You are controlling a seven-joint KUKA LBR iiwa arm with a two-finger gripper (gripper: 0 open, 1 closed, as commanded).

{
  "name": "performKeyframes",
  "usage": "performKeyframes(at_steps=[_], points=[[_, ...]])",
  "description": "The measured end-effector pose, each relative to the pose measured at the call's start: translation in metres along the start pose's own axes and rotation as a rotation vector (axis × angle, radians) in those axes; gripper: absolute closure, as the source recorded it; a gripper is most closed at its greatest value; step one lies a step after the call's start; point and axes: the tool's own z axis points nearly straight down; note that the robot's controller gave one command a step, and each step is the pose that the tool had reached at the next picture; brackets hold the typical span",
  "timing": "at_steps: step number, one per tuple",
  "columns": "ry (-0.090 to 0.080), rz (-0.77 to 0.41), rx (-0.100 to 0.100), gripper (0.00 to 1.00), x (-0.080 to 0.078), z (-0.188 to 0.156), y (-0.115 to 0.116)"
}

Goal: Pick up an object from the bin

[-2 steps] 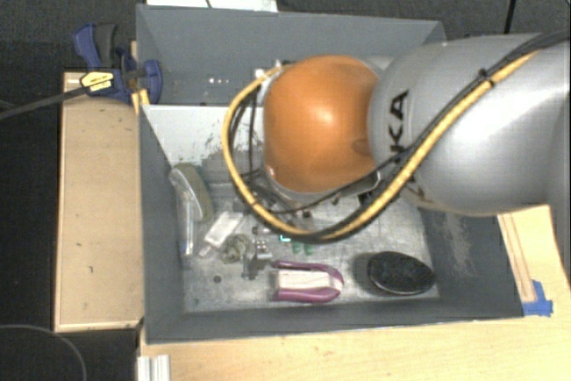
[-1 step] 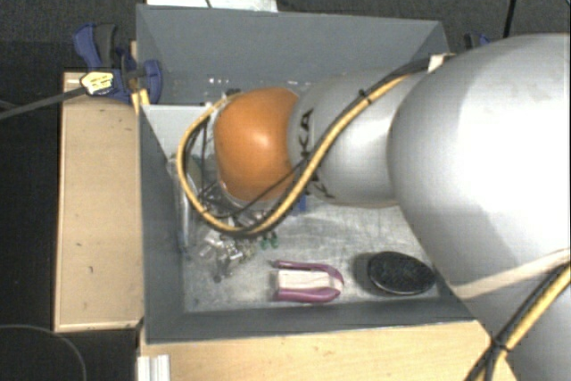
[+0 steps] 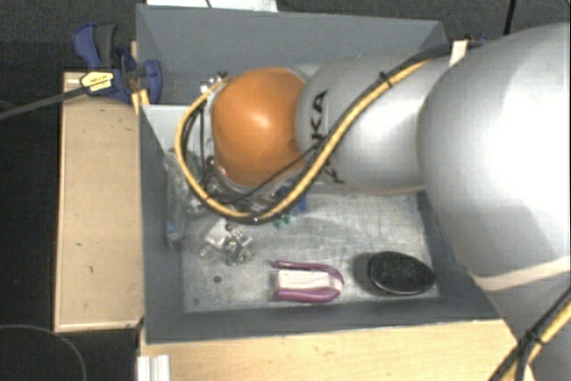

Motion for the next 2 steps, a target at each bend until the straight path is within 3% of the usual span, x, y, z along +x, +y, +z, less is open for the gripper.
performKeyframes(at_steps=[1,2], points=[[0.002,-0.420,0.000,0.00,-0.015,0.001,-0.010],[-0.002,-0.956,-0.012,0.00,-0.021,0.018,-0.005]])
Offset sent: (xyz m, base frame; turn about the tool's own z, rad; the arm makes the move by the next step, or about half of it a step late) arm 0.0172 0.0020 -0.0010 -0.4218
